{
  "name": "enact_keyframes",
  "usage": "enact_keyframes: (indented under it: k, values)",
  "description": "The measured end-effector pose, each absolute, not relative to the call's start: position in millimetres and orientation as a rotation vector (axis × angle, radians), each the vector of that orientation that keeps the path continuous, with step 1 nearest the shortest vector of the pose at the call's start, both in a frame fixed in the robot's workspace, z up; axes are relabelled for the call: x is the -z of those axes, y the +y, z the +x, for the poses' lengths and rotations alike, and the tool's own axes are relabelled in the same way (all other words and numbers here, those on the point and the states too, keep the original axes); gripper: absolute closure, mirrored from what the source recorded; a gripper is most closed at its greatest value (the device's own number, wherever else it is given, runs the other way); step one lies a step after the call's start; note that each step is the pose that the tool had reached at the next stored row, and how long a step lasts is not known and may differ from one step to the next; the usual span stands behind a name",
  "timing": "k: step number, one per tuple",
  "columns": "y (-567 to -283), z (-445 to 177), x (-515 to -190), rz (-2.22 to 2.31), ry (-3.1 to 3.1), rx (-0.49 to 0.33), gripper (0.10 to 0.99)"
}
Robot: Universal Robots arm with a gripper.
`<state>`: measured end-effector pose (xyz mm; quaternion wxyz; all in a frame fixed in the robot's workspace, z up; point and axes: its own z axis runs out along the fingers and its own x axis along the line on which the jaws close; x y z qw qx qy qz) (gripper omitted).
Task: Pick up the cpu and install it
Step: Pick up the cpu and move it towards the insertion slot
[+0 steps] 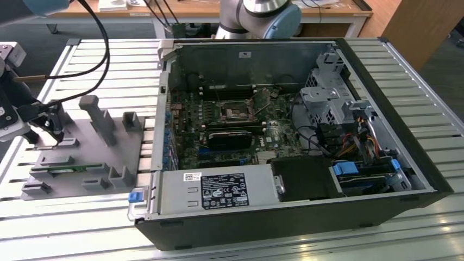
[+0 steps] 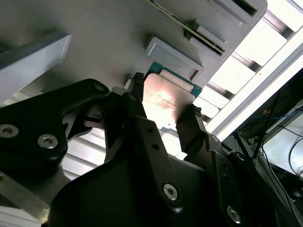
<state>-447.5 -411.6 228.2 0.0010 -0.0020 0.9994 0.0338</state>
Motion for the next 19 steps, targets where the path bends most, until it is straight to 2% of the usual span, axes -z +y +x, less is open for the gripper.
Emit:
enact_keyframes:
  k: [19]
  values:
    - [-411.4,-447.6,-241.8,-0.006,3.138,-0.106,0.561]
